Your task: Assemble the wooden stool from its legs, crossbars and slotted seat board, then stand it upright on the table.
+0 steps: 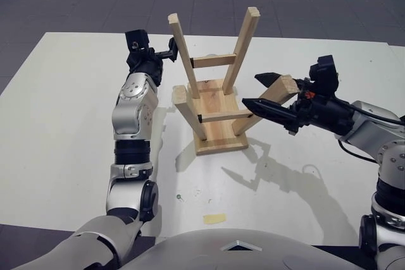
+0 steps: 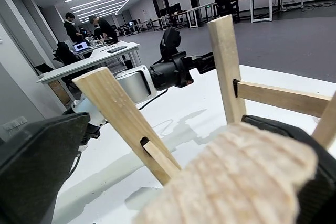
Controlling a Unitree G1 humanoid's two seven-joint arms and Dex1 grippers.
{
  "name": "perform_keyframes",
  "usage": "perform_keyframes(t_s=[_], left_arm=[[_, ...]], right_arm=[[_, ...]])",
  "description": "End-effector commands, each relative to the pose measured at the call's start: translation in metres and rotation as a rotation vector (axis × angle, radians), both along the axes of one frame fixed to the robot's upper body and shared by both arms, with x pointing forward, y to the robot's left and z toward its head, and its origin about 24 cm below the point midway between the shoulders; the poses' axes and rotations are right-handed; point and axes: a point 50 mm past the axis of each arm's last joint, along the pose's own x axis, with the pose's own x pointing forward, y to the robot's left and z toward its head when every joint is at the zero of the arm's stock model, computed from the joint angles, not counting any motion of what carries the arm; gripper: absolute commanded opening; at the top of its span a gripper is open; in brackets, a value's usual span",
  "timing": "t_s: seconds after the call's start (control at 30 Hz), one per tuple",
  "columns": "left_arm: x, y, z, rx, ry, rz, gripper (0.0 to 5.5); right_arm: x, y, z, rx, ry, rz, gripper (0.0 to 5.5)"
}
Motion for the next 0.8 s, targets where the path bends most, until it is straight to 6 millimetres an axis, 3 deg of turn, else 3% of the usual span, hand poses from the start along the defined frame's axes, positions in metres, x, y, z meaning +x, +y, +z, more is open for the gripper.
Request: perform_keyframes(t_s=[0.03, 0.17, 0.33, 0.5, 0.6, 0.73, 0.8], left_arm=[[0.012, -0.012, 0.005, 0.014, -0.026, -0.052, 5.4], [0.016, -0.015, 0.015, -0.002, -0.091, -0.052, 5.4], [0.005, -0.017, 0.034, -0.037, -0.219, -0.054, 5.4], [-0.01, -0.004, 0.047, -0.019, -0.333, 0.014, 5.4], [-0.027, 0.019, 0.054, -0.033, -0.375, 0.119, 5.4], [-0.055, 0.046, 0.037, -0.07, -0.273, 0.236, 5.4], [-0.071, 0.045, 0.026, -0.09, -0.207, 0.241, 5.4]], right_arm=[[0.0, 0.005, 0.004, 0.042, -0.025, -0.016, 5.38], [0.002, 0.001, 0.007, 0.102, -0.037, -0.037, 5.38], [0.006, -0.015, 0.018, 0.228, -0.07, -0.108, 5.38], [0.016, -0.036, 0.028, 0.378, -0.131, -0.252, 5.38], [0.026, -0.044, 0.033, 0.463, -0.186, -0.432, 5.38], [0.042, -0.025, 0.029, 0.283, -0.24, -0.716, 5.38], [0.048, -0.02, 0.01, 0.002, -0.288, -0.894, 5.38]])
